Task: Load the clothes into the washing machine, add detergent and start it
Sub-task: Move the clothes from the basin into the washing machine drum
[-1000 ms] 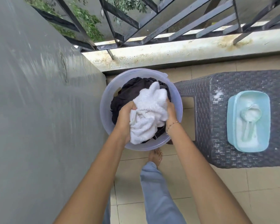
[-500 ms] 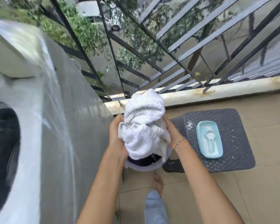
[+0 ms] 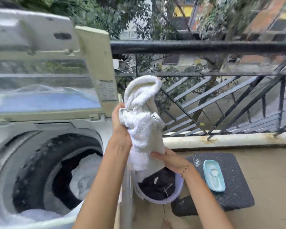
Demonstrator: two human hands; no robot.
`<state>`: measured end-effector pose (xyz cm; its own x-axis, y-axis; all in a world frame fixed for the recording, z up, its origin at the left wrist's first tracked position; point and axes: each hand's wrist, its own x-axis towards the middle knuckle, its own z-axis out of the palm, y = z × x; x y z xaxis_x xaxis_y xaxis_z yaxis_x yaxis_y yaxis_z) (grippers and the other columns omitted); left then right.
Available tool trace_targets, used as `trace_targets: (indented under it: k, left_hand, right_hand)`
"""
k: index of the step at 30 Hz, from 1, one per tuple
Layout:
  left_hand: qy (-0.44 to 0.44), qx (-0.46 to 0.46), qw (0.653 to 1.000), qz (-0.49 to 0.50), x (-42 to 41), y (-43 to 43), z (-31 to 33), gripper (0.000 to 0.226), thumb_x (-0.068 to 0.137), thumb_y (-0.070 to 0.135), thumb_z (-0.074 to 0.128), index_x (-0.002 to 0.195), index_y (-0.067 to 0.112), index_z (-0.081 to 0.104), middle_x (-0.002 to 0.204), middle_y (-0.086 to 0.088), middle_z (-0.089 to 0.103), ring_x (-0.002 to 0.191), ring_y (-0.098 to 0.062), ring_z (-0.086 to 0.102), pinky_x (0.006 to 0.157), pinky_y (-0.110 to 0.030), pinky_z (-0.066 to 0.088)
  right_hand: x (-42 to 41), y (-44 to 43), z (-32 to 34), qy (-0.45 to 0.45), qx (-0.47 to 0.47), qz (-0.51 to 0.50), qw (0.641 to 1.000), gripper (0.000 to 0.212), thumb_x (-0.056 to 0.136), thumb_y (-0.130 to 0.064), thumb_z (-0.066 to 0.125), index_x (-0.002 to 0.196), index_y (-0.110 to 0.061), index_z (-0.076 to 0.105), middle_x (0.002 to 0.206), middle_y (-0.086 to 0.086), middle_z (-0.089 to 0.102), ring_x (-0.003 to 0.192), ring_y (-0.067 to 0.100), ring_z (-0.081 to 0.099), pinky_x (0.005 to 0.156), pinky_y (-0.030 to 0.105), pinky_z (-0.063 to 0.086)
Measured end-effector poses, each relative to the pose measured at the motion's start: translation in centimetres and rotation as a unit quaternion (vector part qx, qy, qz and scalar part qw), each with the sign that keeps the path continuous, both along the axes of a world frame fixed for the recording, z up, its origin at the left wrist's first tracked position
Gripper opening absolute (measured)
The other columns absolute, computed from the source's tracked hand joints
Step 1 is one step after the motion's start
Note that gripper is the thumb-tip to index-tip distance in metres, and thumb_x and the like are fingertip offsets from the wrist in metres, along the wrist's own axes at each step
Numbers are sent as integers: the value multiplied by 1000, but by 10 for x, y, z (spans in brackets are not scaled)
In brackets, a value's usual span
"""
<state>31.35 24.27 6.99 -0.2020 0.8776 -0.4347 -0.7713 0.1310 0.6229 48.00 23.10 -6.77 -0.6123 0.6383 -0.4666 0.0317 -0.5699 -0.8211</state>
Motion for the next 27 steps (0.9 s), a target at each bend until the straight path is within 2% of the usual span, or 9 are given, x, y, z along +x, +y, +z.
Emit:
trace_targets:
  k: [3, 7, 11, 15, 17, 19, 22, 25, 27]
  left_hand:
    - [29, 15, 999, 22, -50, -18, 25, 42, 95, 18, 31, 54, 15, 40, 35, 1, 42, 32, -13, 46, 36, -11, 38]
    - [80, 23, 997, 10, -112, -51, 50, 22, 78, 13, 37, 57, 20, 32, 42, 3, 33, 39, -13, 37, 41, -15, 35]
    - [149, 64, 984, 70, -164, -83, 61, 54, 89, 7, 32, 37, 18, 41, 37, 4, 36, 35, -10, 38, 38, -16, 34]
    - [243, 65, 966, 54, -202, -114, 64, 67, 93, 11, 28, 30, 19, 50, 35, 7, 46, 31, -6, 46, 35, -12, 38]
    - [260, 38, 964, 35, -224, -126, 55, 54, 91, 18, 32, 48, 17, 63, 45, 3, 57, 38, -8, 54, 40, -14, 43]
    - [299, -7, 954, 34, -250, -132, 35, 28, 85, 24, 39, 79, 12, 64, 66, -2, 61, 54, -15, 58, 49, -21, 48]
    - [364, -72, 928, 33, -277, -138, 5, 28, 74, 35, 47, 94, 19, 59, 83, -4, 55, 75, -20, 53, 65, -33, 42]
    - [383, -116, 916, 23, -281, -141, -19, 14, 84, 28, 47, 90, 18, 55, 82, -2, 51, 72, -15, 46, 63, -31, 35]
    - [405, -186, 894, -46, -282, -145, -44, 18, 87, 31, 48, 87, 15, 57, 88, -5, 54, 78, -18, 49, 64, -30, 37]
  right_hand:
    - [-16, -7, 25, 18, -14, -15, 1000, 52, 74, -23, 78, 120, -6, 61, 121, 14, 63, 111, 24, 61, 100, 36, 47]
    - [-42, -13, 58, 25, 26, 25, 999, 52, 78, -12, 72, 126, -2, 56, 126, 19, 59, 116, 30, 57, 99, 38, 48]
    - [-81, -13, 86, 24, 51, -3, 998, 38, 77, -7, 67, 114, -1, 63, 103, 12, 69, 90, 21, 67, 78, 30, 56]
    - [-132, -10, 103, 67, 61, -56, 994, 36, 81, -6, 61, 117, -3, 56, 96, 9, 65, 90, 21, 63, 75, 28, 55]
    - [-163, -9, 107, 66, 70, -76, 992, 48, 80, -6, 62, 125, 1, 49, 97, 11, 63, 89, 21, 64, 73, 29, 56]
    - [-195, -11, 107, 56, 100, -76, 990, 40, 82, -1, 59, 121, -1, 50, 92, 8, 64, 81, 16, 66, 68, 25, 56]
    - [-245, -25, 105, 9, 137, -82, 987, 29, 85, 5, 56, 106, -13, 51, 81, -1, 64, 70, 10, 63, 61, 19, 53]
    - [-281, -30, 80, -88, 155, -91, 980, 23, 85, -7, 61, 102, -17, 49, 95, 5, 63, 82, 16, 62, 72, 25, 55]
    - [-294, -34, 60, -214, 182, -37, 959, 45, 80, -30, 68, 118, -14, 48, 121, 7, 59, 107, 23, 59, 95, 37, 49]
